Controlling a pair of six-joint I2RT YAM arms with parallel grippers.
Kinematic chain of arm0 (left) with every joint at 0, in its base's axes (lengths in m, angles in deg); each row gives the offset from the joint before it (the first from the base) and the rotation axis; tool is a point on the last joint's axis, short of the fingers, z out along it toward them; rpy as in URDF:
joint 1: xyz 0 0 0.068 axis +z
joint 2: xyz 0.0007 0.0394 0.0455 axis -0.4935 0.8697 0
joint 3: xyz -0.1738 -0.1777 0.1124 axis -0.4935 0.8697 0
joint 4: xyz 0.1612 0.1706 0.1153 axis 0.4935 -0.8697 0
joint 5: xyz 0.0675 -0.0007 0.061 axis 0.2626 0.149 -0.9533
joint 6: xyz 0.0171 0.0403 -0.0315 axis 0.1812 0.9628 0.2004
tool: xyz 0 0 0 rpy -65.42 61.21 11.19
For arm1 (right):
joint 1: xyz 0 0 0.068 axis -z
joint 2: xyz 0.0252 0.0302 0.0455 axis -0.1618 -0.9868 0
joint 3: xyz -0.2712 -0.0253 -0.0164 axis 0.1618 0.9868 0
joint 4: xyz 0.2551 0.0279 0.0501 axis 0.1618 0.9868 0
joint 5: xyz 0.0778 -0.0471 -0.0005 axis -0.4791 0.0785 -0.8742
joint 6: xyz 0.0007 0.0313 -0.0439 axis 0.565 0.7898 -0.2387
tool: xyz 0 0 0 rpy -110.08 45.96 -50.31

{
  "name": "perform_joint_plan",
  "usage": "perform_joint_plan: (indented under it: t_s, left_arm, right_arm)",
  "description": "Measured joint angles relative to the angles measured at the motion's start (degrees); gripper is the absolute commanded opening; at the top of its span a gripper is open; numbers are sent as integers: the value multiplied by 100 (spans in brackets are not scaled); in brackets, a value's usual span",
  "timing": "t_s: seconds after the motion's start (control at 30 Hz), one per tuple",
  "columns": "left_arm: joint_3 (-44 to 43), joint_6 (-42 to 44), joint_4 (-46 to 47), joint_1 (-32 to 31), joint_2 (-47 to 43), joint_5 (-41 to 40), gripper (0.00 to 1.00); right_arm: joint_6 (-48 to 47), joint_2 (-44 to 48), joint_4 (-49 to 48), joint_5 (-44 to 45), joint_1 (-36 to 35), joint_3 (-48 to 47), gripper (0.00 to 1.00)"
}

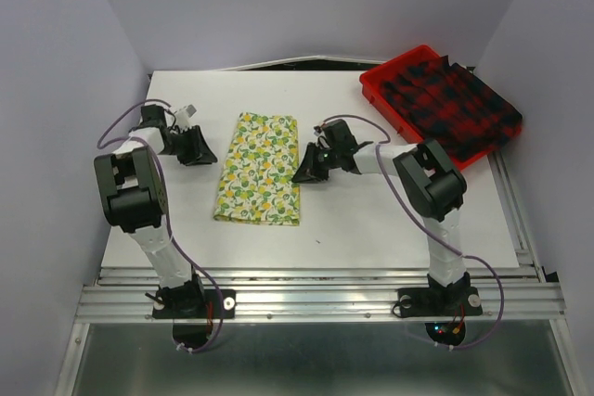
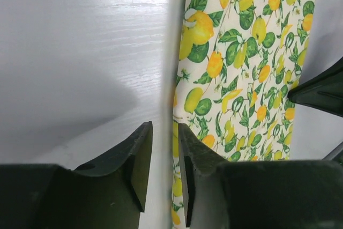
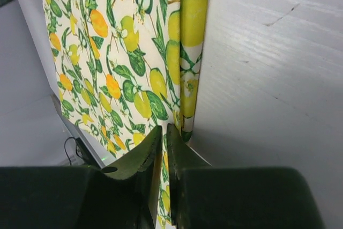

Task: Fold and stack the skirts
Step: Fold the skirt

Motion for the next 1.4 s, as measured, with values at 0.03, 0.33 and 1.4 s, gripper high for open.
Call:
perform_joint_plan:
  t_s: [0.03,0.33,1.4]
  left_arm:
    - [7,72,-42,13,-72,0,48]
    - [-1163,1167,-372,-83,-234,-229,70]
    - [-3613,-649,984,-914,2240,186,67]
  right_arm:
    - [-76,15,57,-44,11,0,17]
    - [-1207,304,1021,-254,68,-809,85]
    - [-1379,-2155,616,-249,1025,-4019,67]
